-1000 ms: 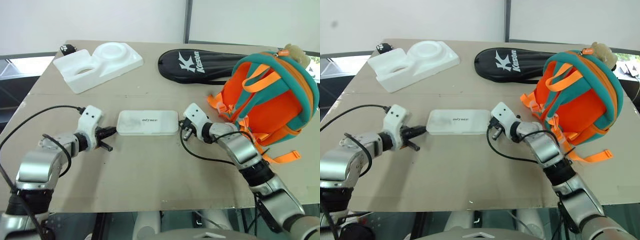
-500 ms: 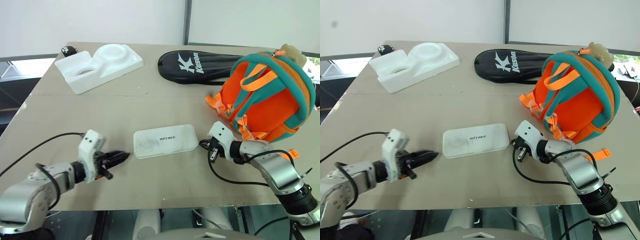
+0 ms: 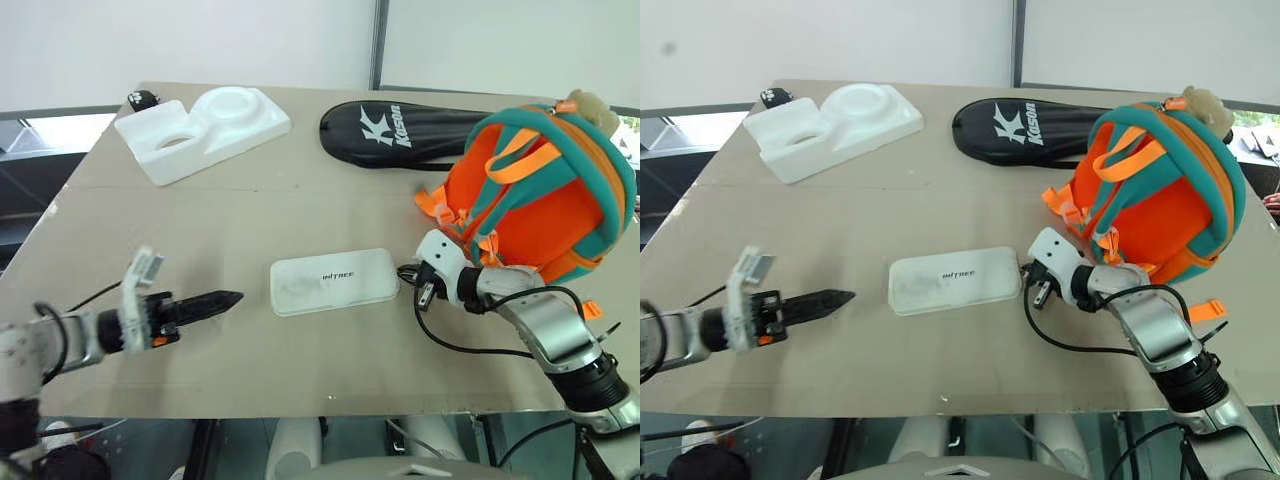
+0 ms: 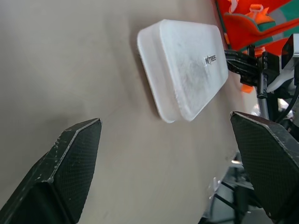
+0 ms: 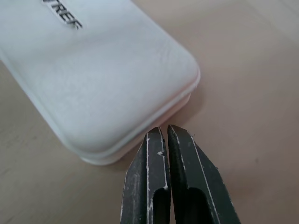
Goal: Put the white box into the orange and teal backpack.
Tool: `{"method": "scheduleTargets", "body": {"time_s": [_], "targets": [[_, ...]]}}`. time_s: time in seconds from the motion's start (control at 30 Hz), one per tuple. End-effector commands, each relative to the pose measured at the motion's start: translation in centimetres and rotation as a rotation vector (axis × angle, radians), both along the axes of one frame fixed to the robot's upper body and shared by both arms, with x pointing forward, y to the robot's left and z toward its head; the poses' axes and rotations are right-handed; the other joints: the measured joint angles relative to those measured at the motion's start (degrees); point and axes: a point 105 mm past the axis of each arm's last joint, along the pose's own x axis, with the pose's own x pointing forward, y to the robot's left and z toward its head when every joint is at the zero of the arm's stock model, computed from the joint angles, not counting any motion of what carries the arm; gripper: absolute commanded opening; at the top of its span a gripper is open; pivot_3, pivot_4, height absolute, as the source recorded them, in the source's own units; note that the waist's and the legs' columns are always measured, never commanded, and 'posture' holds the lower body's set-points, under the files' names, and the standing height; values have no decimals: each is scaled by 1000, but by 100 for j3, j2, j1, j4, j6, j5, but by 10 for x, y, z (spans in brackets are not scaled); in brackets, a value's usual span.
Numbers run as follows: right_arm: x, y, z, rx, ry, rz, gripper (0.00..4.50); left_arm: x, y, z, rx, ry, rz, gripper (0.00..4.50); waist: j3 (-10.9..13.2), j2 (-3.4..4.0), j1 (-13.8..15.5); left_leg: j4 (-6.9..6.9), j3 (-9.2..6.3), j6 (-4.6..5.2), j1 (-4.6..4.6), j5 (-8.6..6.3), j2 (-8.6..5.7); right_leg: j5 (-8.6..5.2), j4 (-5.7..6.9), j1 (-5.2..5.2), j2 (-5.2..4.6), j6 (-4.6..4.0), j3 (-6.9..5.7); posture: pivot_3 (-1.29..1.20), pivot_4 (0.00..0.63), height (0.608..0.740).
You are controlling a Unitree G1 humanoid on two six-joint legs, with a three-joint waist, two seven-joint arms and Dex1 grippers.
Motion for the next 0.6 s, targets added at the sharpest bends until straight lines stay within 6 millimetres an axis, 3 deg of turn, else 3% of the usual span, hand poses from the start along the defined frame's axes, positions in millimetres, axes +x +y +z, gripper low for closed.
{"method": "scheduleTargets", "body": {"time_s": [0.03, 0.17, 0.3, 0.43, 0.57, 0.6], "targets": [[4, 13, 4, -18, -42, 57, 0, 7, -13, -5, -27, 38, -38, 4479, 0, 0, 5, -1, -1, 0, -1, 0, 1, 3, 1, -1, 2, 5, 0, 0, 150, 740], [2, 41, -2, 4, -8, 157, 0, 20, -35, -15, -71, 47, -77, 4479, -2, 5, 16, -5, -10, 0, 3, 0, 1, 3, 8, 0, 8, 5, -3, 0, 150, 740], [3, 53, -2, 45, 2, 177, 0, 24, -46, -17, -113, 51, -92, 4479, -3, 4, 31, 7, -10, 0, 3, 0, 0, 3, 13, 6, 6, 5, -3, 0, 150, 740], [5, 45, -1, 70, 1, 139, 0, 25, -50, -15, -152, 40, -79, 3420, -3, 3, 42, 26, -11, 0, 0, 0, -3, 2, 12, 16, 0, 2, -3, 0, 150, 740], [-1, 20, 10, 132, -6, 76, 0, 21, -44, -10, -182, 28, -51, 1577, -4, 1, 54, 27, -21, 0, -8, 0, -3, 3, 12, 15, 0, 5, -13, 0, 150, 740], [-6, 14, 17, 173, 9, 71, 0, 21, -41, -9, -188, 21, -39, 1301, -3, 3, 54, 26, -23, 0, -7, 0, -2, 3, 12, 15, 0, 5, -14, 0, 150, 740]]}}
